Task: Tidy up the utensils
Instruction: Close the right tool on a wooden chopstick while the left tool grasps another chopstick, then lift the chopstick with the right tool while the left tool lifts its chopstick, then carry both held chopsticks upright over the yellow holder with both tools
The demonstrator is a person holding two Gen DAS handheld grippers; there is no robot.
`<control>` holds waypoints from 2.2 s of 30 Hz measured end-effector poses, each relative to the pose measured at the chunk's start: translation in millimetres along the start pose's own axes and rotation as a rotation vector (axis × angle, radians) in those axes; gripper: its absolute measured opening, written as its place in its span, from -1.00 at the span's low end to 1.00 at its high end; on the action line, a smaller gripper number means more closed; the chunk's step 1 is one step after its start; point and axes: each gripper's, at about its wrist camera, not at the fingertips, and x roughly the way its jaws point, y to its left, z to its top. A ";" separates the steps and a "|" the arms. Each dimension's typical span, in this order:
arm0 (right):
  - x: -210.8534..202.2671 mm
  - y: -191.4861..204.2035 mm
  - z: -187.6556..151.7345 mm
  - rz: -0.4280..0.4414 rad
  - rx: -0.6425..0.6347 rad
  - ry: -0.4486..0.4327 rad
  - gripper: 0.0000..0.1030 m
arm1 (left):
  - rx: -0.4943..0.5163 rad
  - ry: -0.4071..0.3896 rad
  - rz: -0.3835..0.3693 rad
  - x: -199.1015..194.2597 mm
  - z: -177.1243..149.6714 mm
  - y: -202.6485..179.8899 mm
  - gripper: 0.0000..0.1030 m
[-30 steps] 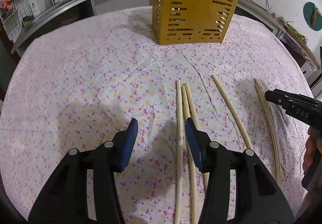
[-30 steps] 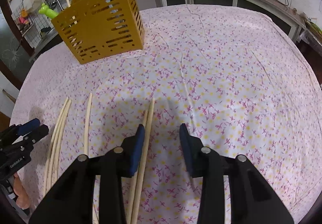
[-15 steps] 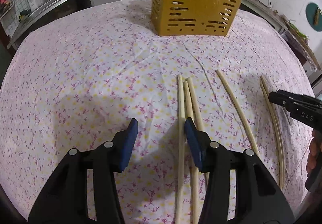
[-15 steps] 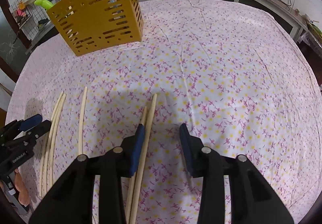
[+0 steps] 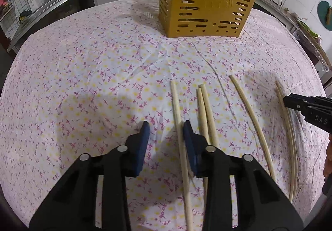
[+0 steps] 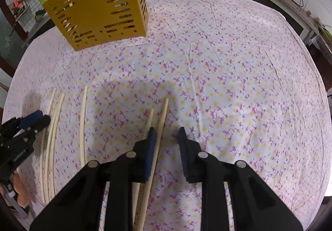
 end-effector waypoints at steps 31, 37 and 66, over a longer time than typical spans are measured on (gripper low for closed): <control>-59.9 -13.8 -5.5 0.116 -0.007 -0.246 -0.88 | -0.062 -0.166 -0.049 -53.6 9.5 14.8 -0.89; -92.1 -13.2 -0.9 0.125 -0.020 -0.394 -0.88 | -0.050 -0.268 -0.066 -90.9 12.5 9.9 -0.89; -46.2 -13.8 7.8 0.104 -0.031 -0.300 -0.88 | -0.077 0.086 0.014 15.6 36.2 18.5 -0.53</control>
